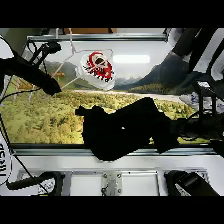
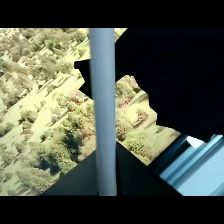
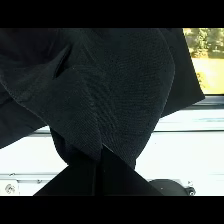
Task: Fold the clothes and pants, and hang the long-sleeved shirts on hangers.
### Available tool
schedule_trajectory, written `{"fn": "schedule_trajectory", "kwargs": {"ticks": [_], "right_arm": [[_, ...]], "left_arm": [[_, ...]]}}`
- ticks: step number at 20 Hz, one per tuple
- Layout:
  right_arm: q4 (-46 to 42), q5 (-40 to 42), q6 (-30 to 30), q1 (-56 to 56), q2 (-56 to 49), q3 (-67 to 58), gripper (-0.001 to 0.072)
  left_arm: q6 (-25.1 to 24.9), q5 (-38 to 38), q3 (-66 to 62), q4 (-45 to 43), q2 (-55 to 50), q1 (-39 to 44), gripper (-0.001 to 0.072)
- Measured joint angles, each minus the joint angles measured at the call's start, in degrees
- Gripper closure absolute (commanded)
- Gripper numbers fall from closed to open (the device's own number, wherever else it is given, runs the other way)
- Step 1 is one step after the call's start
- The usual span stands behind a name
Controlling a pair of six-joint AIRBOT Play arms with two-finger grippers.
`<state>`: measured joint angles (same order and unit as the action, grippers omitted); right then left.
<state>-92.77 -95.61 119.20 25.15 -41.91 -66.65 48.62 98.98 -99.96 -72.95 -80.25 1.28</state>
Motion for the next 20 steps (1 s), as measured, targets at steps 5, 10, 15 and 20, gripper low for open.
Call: {"fn": "schedule_trajectory", "kwargs": {"ticks": [5,10,15,20], "right_arm": [[0.00,0.00,-0.02,0.00,0.00,0.00,0.0692],[0.00,0.00,-0.02,0.00,0.00,0.00,0.0693],[-0.02,0.00,0.00,0.00,0.00,0.00,0.0693],[0.22,0.20,0.00,0.00,0.00,0.00,0.0693]], "left_arm": [[-15.63,2.67,4.46,8.02,2.60,-0.33,0.0690],[-27.17,2.80,17.97,12.85,10.38,-0.39,0.0690],[-34.05,2.67,31.47,13.97,19.23,-0.39,0.0690],[-36.13,2.08,42.95,14.47,24.87,1.66,0.0690]]}}
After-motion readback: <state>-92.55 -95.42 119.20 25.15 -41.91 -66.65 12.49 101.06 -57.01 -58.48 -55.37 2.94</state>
